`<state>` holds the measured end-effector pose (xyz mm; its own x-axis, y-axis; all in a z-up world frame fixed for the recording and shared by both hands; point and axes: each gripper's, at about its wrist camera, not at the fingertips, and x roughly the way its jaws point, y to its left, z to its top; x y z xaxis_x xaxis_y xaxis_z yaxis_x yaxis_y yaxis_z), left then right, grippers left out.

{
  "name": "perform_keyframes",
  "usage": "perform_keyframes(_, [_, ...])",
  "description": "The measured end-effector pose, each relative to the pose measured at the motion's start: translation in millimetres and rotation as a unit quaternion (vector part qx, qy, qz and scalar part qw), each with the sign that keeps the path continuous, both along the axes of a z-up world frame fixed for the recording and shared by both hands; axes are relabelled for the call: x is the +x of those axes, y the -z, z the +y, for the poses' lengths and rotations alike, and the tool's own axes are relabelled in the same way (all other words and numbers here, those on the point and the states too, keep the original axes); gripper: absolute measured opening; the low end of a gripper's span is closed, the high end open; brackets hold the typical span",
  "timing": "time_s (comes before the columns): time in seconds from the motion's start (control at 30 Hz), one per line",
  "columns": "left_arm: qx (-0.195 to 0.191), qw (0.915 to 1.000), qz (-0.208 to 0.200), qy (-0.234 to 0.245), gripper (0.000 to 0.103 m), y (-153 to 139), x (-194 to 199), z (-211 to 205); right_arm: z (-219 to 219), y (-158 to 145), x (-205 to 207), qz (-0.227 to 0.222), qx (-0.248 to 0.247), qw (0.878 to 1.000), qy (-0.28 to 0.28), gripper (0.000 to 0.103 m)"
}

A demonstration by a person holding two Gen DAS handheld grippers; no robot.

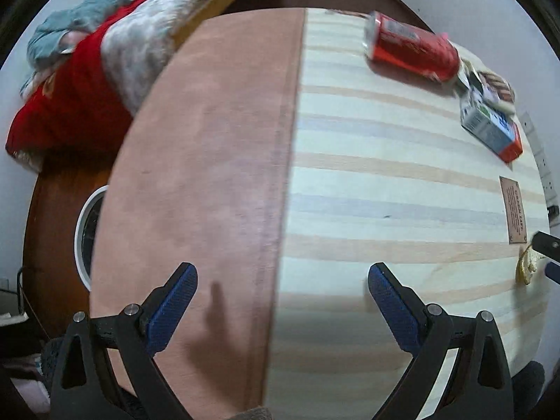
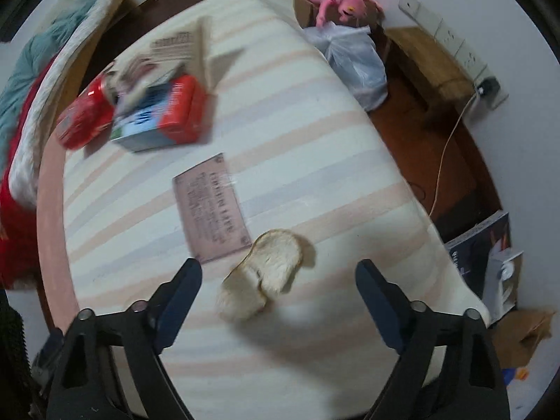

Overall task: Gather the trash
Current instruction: 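Move both tools back from the bin toward the table, then grasp the bread slice with the right tool while the left grasps the milk carton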

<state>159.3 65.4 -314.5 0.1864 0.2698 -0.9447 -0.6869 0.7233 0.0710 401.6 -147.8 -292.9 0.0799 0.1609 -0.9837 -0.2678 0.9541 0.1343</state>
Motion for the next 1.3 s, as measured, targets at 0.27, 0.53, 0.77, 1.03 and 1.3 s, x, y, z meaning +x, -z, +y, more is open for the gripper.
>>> perform_keyframes(0.27, [-0.002,0.9999,0.003,0.015,0.1,2.3,26.7,-9.6,28.4,5.1,-27.5,-0.119,-0.048,0.991,-0.028,0.043])
perform_keyframes(0.53, [-0.025,0.9964,-0.036,0.072,0.1,-13.9,75.0,-27.4,18.3,-12.5,-11.1,-0.126,0.0,0.992,-0.027,0.025])
perform_keyframes(0.77, [-0.091,0.9796,-0.075,0.163,0.1,-23.3,160.4,-45.8,1.7,-8.6,47.1,-0.075,0.045,0.996,0.004,0.024])
perform_keyframes(1.03, [-0.098,0.9682,-0.045,0.225,0.1,-5.9,222.9,-73.8,-6.1,6.8,76.3,-0.048,0.063,0.996,0.033,0.024])
perform_keyframes(1.3, [-0.071,0.969,-0.052,0.231,0.094,7.2,237.1,-71.3,-9.9,8.5,77.0,-0.05,0.065,0.996,0.034,0.022])
